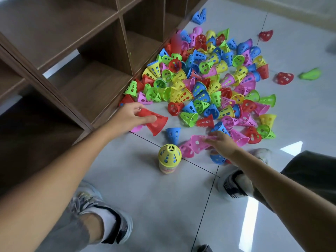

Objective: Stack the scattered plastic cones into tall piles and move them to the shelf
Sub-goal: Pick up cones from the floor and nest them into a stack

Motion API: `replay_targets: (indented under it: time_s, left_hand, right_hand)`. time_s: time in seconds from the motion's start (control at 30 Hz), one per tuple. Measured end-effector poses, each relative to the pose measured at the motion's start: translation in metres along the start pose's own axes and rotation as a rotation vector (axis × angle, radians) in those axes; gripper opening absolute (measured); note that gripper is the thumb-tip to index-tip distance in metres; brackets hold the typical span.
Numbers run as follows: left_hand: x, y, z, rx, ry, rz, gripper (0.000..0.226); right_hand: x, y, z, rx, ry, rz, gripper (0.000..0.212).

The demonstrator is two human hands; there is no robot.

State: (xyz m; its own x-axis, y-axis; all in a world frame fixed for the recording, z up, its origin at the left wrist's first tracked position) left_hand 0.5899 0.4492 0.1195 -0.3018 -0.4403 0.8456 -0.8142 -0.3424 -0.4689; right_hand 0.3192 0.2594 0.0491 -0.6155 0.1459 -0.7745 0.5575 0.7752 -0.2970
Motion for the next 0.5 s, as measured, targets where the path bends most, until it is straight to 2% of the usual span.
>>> replay_targets:
  time_s: [0.13,0.23,0.37,0.5]
  left_hand:
    - [0.057,0.016,-0.013,-0.209,0.114,0.1,0.042]
    - [0.075,0.031,-0.022,-0.304,0.176,0.183,0.044]
    - [0.069,0.054,-0.028,-0.398,0.209,0.318,0.047]
    - [0.043,0.072,-0.029,-0.437,0.172,0.393,0.055]
  right_hand:
    - [-0.036,-0.01,-0.013,-0.122,-0.053,0.154,0.042]
    - [-0.059,-0.014,-0.022,-0.185,-0.096,0.26,0.048]
    - [-0.077,-0.012,-0.035,-0.261,-0.114,0.318,0.048]
    - [-0.084,-0.007,-0.044,-0.331,-0.136,0.241,0.043]
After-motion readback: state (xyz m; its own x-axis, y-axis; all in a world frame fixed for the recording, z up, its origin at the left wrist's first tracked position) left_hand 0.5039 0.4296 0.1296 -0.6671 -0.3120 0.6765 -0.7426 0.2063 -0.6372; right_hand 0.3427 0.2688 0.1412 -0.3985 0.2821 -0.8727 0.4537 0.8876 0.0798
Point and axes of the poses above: each hand's wrist, its own z-axis towards the middle knuckle, its own y-axis out of the palm, x = y × z, the point moved 5 cm from there along z, towards the middle knuckle, and after that the axes turned 9 degrees about z, right-handed, at the moved point
